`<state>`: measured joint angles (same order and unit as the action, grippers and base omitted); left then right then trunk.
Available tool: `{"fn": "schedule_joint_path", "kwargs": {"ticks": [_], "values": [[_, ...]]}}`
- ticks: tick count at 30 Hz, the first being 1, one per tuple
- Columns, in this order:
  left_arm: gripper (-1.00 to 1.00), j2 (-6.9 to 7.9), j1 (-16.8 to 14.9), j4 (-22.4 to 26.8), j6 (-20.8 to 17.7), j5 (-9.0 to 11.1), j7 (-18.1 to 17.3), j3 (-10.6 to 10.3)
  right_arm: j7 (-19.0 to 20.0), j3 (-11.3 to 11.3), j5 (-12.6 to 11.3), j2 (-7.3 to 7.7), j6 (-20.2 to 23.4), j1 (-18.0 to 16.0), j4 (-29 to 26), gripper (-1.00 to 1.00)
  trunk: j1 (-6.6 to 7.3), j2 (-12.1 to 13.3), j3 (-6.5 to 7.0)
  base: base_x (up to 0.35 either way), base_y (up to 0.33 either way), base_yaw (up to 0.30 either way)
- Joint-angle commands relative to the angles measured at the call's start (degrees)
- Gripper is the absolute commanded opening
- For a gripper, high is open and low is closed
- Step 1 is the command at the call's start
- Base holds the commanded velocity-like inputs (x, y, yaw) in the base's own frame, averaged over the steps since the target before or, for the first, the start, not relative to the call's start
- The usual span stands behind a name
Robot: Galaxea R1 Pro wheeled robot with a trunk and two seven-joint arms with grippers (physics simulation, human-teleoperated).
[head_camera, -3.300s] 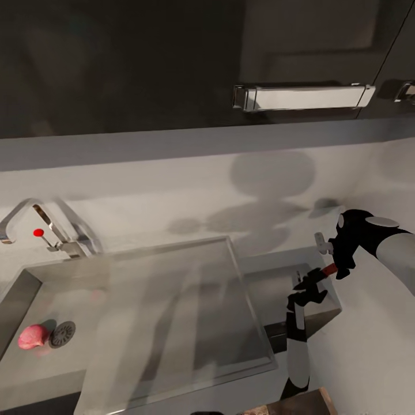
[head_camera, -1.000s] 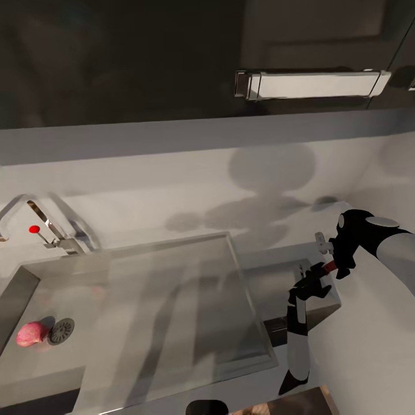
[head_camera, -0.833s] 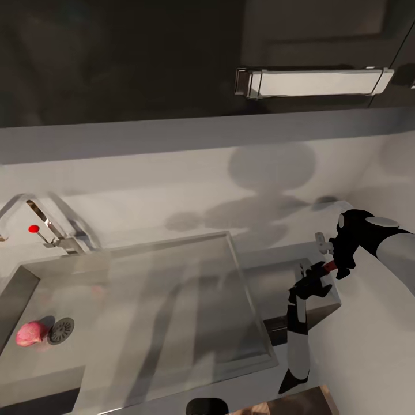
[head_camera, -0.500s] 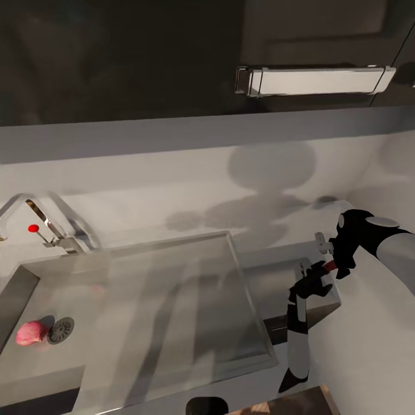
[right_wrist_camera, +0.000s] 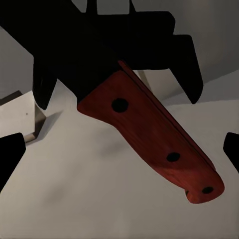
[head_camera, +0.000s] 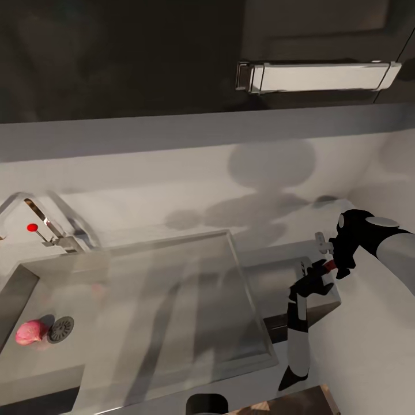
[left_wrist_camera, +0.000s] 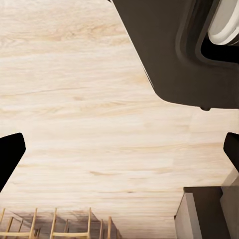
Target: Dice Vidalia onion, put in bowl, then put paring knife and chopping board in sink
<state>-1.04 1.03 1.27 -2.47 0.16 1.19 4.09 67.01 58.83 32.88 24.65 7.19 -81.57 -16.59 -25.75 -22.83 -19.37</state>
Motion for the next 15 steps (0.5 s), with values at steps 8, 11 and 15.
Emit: {"fn": "schedule_joint_path", "kwargs": {"ticks": [8,11,15], "values": [[1.0,-0.04,0.0,0.1,-0.3,0.0,0.1,0.4,0.3,-0.1,0.2,0.04,0.6,0.0,-0.2,1.0,-0.03,-0.1,-0.16,0.0,0.0,0.0],[1.0,-0.04,0.0,0.1,-0.3,0.0,0.1,0.4,0.3,-0.1,0.2,0.04,0.6,0.0,-0.2,1.0,-0.03,-0.1,-0.27,0.0,0.0,0.0],[1.0,-0.06,0.0,0.1,-0.3,0.0,0.1,0.4,0.3,-0.1,0.2,0.04,0.6,0.0,-0.2,1.0,-0.03,-0.1,-0.38,0.0,0.0,0.0]]}}
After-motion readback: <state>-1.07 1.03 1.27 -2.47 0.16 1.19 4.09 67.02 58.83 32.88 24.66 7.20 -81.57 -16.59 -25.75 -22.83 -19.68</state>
